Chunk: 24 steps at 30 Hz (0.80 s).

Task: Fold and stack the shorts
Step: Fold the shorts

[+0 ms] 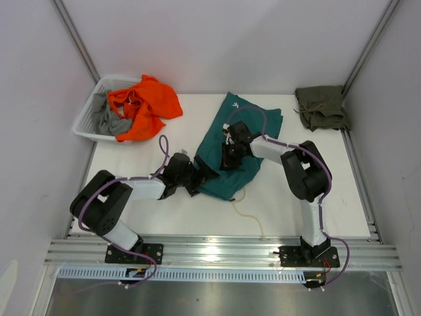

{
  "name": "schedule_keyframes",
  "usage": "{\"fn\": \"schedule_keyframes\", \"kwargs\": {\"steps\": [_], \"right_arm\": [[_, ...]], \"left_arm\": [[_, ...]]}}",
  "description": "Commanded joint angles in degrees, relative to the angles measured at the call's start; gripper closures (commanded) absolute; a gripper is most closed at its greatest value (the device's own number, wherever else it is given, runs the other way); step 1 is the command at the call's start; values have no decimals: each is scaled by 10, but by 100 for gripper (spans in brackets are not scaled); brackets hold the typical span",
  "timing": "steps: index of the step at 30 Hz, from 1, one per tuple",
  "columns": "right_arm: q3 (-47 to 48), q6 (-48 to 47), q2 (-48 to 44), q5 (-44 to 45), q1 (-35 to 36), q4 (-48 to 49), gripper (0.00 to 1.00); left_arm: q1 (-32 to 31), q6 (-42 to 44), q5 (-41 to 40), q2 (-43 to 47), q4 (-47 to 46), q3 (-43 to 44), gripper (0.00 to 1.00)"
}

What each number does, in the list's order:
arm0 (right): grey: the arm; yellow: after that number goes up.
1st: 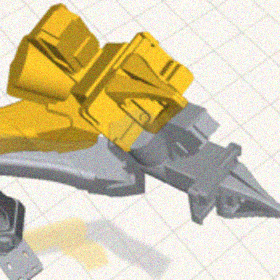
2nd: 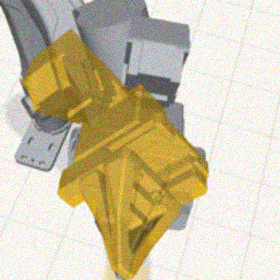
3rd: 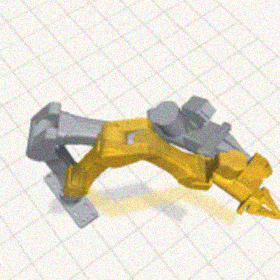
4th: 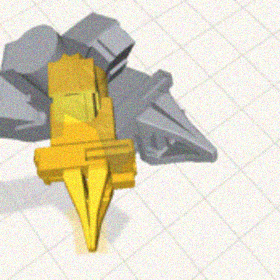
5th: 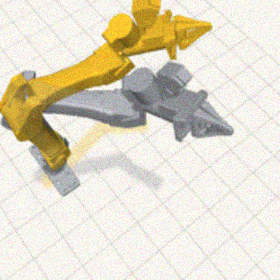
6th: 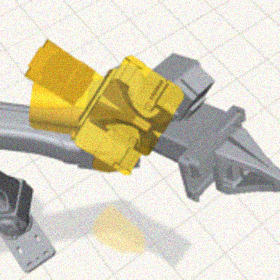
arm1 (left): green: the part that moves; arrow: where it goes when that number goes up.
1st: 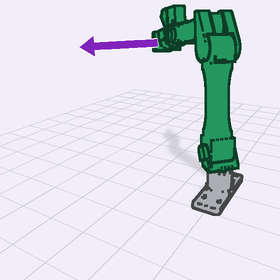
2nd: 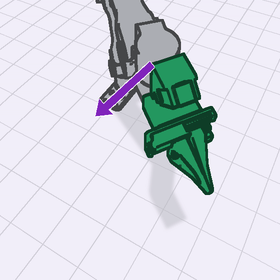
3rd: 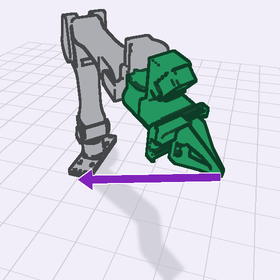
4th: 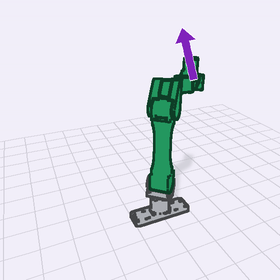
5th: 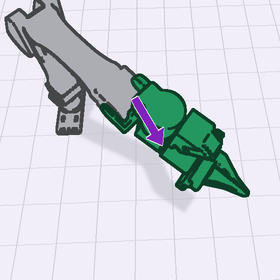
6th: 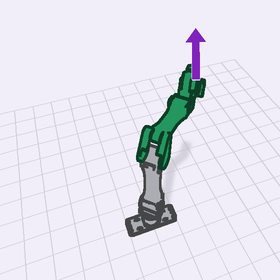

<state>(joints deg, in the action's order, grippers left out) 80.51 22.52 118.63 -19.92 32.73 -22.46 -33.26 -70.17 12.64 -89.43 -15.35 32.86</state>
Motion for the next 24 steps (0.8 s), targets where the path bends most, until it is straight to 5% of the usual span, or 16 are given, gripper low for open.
{"fn": "schedule_keyframes", "kwargs": {"steps": [1, 17, 24], "right_arm": [[-26, 3, 14, 6, 37, -38, 100], [-29, 22, 20, -22, 59, -27, 100], [-66, 64, -6, -21, 79, 14, 100]], "left_arm": [[-2, 6, -75, -44, 60, -3, 8], [4, 112, -124, -15, 102, 94, 51], [77, 194, -25, -22, 159, 154, 78]]}}
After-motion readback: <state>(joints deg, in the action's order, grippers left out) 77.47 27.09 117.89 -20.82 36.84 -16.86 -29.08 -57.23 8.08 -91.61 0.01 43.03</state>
